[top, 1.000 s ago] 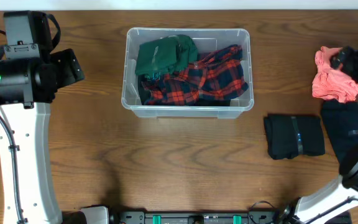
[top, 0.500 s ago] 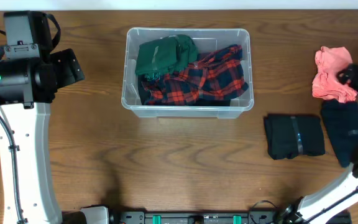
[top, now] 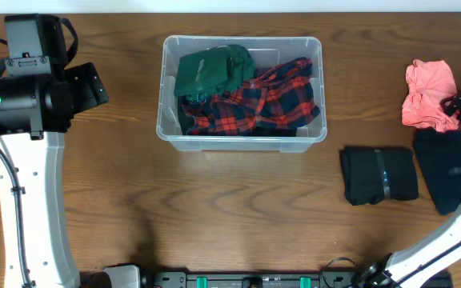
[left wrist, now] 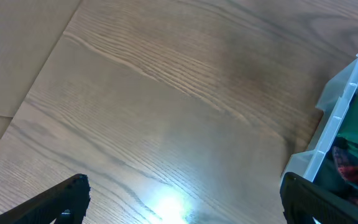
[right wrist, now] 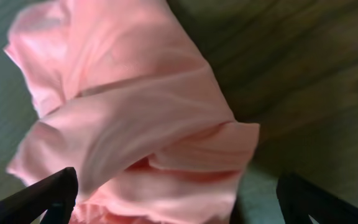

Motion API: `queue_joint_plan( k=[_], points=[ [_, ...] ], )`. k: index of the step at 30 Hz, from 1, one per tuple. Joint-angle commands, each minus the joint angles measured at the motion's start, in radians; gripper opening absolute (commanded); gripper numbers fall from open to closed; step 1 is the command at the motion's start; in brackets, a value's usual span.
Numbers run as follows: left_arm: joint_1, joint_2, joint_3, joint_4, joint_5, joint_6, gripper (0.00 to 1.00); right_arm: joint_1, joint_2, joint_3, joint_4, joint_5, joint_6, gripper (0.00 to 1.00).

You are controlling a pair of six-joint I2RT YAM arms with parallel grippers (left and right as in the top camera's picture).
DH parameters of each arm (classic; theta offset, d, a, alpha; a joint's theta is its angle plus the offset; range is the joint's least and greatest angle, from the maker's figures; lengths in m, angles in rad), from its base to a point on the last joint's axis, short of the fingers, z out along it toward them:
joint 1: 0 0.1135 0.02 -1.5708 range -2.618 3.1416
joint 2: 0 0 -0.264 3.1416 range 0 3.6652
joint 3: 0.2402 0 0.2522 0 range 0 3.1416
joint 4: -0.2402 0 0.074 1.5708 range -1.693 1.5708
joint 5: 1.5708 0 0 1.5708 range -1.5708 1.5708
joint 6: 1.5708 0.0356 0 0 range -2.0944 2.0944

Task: Pack container
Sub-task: 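Move the right gripper to the pink shirt and grasp it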

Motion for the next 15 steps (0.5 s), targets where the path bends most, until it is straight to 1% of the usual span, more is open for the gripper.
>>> queue_joint_plan(
  k=[1, 9, 15],
  points=[
    [0.003, -0.002, 0.006, -0.002, -0.013, -0.002, 0.98, 0.003, 0.024, -0.002, 0.018, -0.053, -0.027, 0.99],
    [0.003, -0.002, 0.006, -0.002, -0.013, -0.002, 0.98, 0.014, 0.066, -0.002, 0.063, -0.083, -0.023, 0.99],
    [0.003, -0.002, 0.006, -0.002, -0.013, -0.002, 0.98, 0.04, 0.11, -0.002, 0.096, -0.113, -0.003, 0.96]
  ],
)
